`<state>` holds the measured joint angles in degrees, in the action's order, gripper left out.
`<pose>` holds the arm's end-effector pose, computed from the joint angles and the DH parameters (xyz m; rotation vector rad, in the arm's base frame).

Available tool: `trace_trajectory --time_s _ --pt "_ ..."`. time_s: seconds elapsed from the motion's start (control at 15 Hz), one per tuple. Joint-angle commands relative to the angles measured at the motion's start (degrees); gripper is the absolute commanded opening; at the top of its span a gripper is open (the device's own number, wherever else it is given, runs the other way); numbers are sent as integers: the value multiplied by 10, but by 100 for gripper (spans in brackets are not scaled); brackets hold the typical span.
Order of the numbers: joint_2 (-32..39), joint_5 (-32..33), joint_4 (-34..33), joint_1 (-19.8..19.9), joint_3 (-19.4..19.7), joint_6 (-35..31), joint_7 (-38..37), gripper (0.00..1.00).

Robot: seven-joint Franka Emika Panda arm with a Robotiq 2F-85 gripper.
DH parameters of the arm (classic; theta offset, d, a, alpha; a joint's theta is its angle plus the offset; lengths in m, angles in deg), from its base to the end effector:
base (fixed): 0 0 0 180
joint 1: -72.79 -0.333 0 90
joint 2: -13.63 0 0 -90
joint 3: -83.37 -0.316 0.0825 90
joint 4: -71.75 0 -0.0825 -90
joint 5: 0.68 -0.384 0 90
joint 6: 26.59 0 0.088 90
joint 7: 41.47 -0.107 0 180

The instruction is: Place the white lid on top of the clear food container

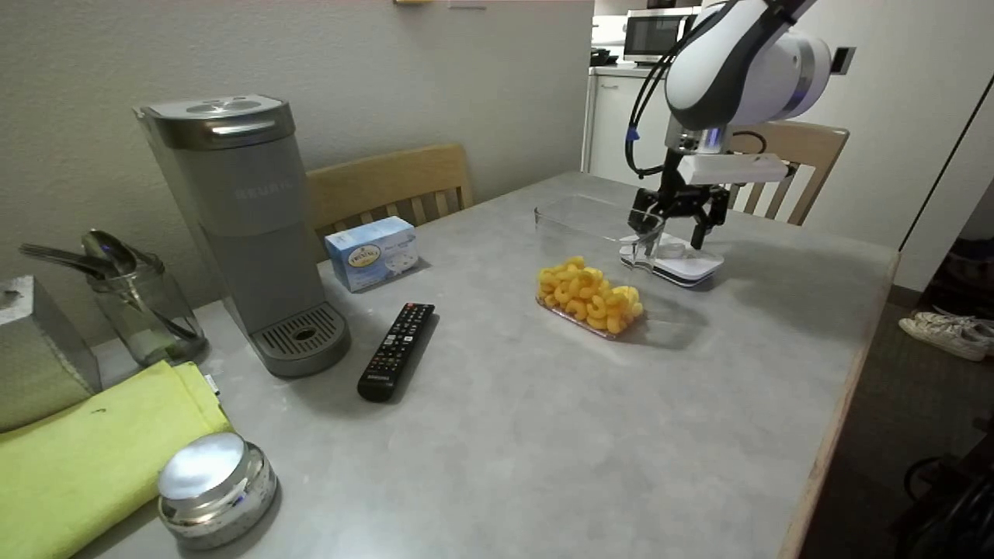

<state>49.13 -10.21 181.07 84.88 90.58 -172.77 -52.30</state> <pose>0.5953 -0.2077 0.1740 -2.9639 0.9796 -0.0525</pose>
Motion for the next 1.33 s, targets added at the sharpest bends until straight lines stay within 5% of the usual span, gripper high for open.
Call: trace_trajectory --time_s 0.0,0.53,0.73,1.0,1.27 --pt "16 -1 -19 1 4 1 8 100" --pt "29 -4 -30 4 9 -1 7 100" --pt "30 -5 -33 6 7 -2 9 67" --pt "30 -7 -38 8 6 -4 9 37" --pt "27 -7 -36 8 6 -5 9 29"
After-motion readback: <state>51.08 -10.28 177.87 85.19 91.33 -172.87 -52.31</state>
